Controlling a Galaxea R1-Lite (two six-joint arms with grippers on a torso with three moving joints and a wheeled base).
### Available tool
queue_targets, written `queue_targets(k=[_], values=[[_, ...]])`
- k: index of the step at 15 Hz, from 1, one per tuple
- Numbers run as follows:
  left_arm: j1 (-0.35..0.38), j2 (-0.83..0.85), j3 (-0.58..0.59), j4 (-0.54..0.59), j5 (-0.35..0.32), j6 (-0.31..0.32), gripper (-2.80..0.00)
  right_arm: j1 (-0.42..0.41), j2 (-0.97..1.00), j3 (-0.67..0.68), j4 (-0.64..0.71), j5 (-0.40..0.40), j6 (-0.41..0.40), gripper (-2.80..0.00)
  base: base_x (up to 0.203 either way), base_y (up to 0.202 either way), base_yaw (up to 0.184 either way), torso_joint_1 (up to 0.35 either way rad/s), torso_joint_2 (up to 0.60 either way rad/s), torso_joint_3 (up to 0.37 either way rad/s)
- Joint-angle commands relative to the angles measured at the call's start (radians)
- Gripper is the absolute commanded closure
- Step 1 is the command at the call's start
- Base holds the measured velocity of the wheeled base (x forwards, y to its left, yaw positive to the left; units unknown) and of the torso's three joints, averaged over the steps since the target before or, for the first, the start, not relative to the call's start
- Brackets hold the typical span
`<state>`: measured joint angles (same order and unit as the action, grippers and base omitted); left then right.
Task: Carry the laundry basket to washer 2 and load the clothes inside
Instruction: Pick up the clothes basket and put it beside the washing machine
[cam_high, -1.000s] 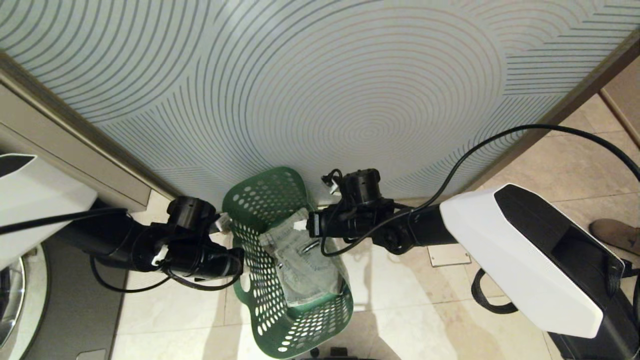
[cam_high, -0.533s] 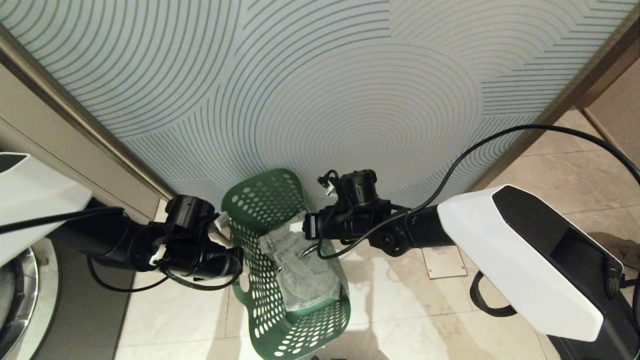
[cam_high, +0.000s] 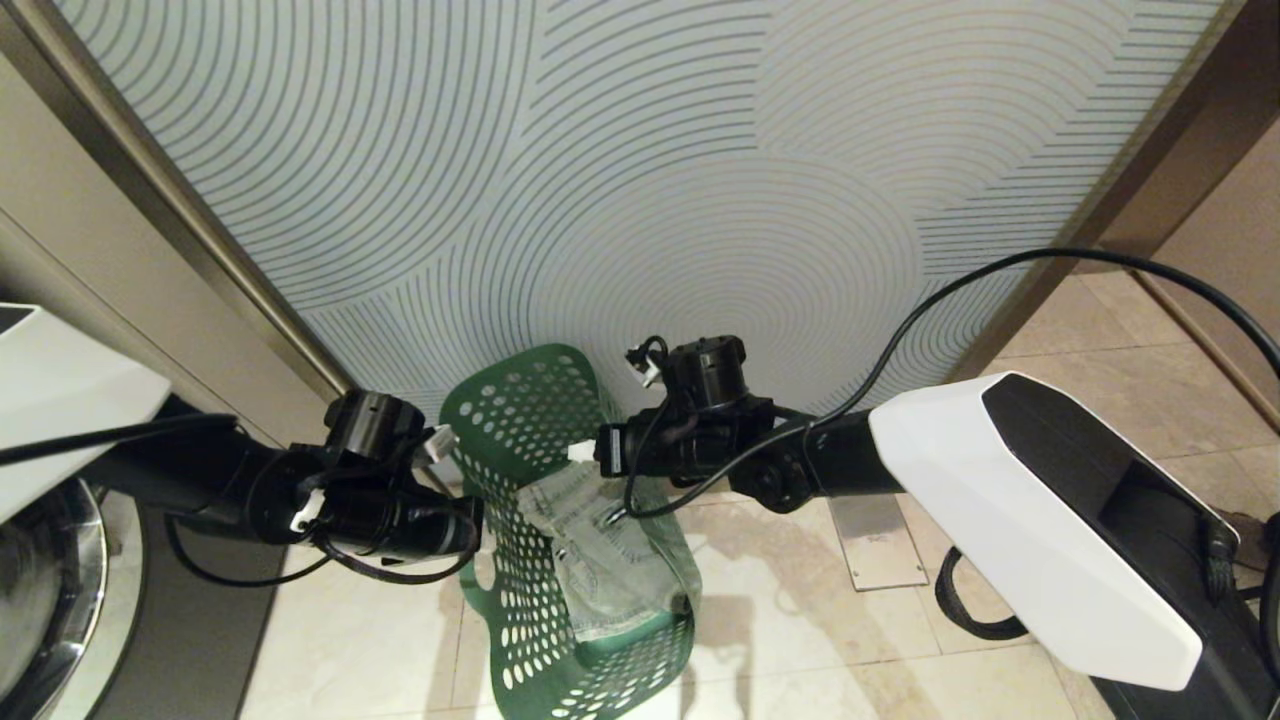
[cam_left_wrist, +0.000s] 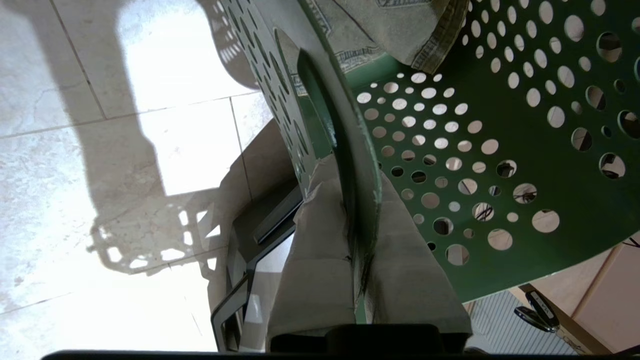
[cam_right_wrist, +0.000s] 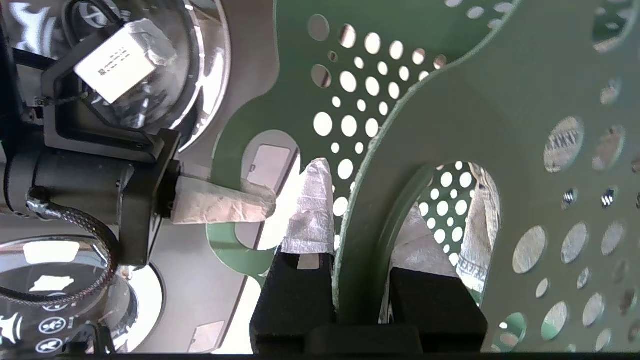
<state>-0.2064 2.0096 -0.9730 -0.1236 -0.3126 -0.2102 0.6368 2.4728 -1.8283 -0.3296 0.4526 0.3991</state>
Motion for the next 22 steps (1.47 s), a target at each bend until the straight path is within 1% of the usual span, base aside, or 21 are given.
queue_targets(k=[1,3,5,7,11,15,22], values=[[0.002,-0.015,0.016,-0.002,-0.001,-0.001,0.00,0.011,0.002,-0.005,-0.005,0.003,0.003,0.00,0.000,0.000,0.000,0.004,0.00,0.203],[0.008,-0.018,0.035,-0.003,0.000,0.006,0.00,0.020,0.001,-0.005,-0.003,0.002,0.003,0.00,0.000,0.000,0.000,-0.003,0.00,0.198],[0.023,-0.025,0.056,-0.004,0.000,0.028,0.00,0.025,0.000,-0.005,-0.002,0.002,0.005,0.00,0.000,0.000,0.000,0.001,0.00,0.202],[0.035,-0.034,0.070,-0.004,0.000,0.029,0.00,0.031,-0.002,-0.006,-0.002,0.002,0.007,0.00,0.000,0.000,0.000,-0.001,0.00,0.204],[0.043,-0.037,0.073,-0.004,0.000,0.031,0.00,0.040,0.000,-0.008,-0.002,0.000,0.007,0.00,0.000,0.000,0.000,-0.001,0.00,0.200],[0.078,-0.038,0.079,-0.004,0.000,0.060,0.00,0.049,0.001,-0.008,0.000,0.000,0.007,0.00,0.000,0.000,0.000,0.002,0.00,0.204],[0.078,-0.032,0.089,-0.005,0.000,0.064,0.00,0.053,0.012,-0.011,-0.002,0.000,0.006,0.00,0.000,0.000,0.000,0.002,0.00,0.201]])
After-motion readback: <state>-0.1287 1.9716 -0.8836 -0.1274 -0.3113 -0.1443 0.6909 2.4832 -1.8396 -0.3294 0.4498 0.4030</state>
